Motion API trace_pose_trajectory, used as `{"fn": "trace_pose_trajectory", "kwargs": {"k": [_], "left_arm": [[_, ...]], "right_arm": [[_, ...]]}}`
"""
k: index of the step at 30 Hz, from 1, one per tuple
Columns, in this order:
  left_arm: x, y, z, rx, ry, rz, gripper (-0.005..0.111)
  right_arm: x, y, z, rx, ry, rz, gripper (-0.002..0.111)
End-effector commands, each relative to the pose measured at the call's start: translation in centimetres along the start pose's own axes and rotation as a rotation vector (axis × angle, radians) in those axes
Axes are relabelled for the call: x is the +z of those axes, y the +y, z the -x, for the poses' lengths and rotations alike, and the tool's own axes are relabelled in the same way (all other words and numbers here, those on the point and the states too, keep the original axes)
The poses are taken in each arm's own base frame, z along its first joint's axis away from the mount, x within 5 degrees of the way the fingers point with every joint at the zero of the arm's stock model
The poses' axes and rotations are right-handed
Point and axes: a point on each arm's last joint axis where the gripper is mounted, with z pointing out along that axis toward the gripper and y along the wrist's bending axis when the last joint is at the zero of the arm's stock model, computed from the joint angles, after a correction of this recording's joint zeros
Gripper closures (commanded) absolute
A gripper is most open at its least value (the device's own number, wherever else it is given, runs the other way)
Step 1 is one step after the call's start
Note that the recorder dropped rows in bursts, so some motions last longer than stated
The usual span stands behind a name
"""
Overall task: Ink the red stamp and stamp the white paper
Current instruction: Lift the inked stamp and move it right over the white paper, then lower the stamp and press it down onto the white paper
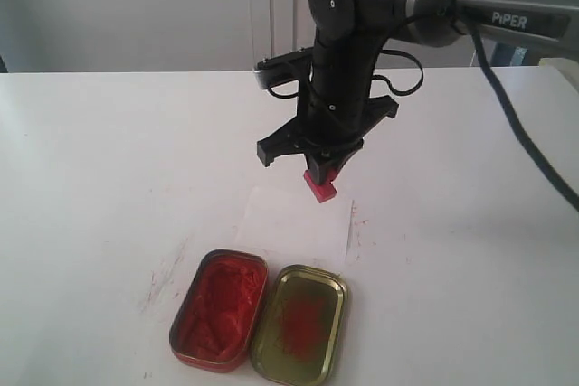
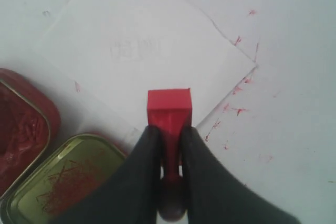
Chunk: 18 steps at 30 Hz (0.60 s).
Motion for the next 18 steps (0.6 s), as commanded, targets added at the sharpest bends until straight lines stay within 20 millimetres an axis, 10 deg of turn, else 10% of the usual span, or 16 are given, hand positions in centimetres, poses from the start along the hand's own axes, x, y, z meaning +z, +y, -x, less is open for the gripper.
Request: {"fn": "trace_pose_trajectory", "kwargs": {"k": [1, 18], "left_arm": [[0.0, 0.0, -0.1, 0.001, -0.005, 0.002, 0.107], [0.0, 0.0, -0.1, 0.001, -0.005, 0.002, 0.107]], "right_arm": [[1.4, 0.1, 0.5, -0.004, 0.045, 0.02, 0.108], [4.4, 0.8, 1.3, 0.04, 0.034, 0.105, 0.108]]}}
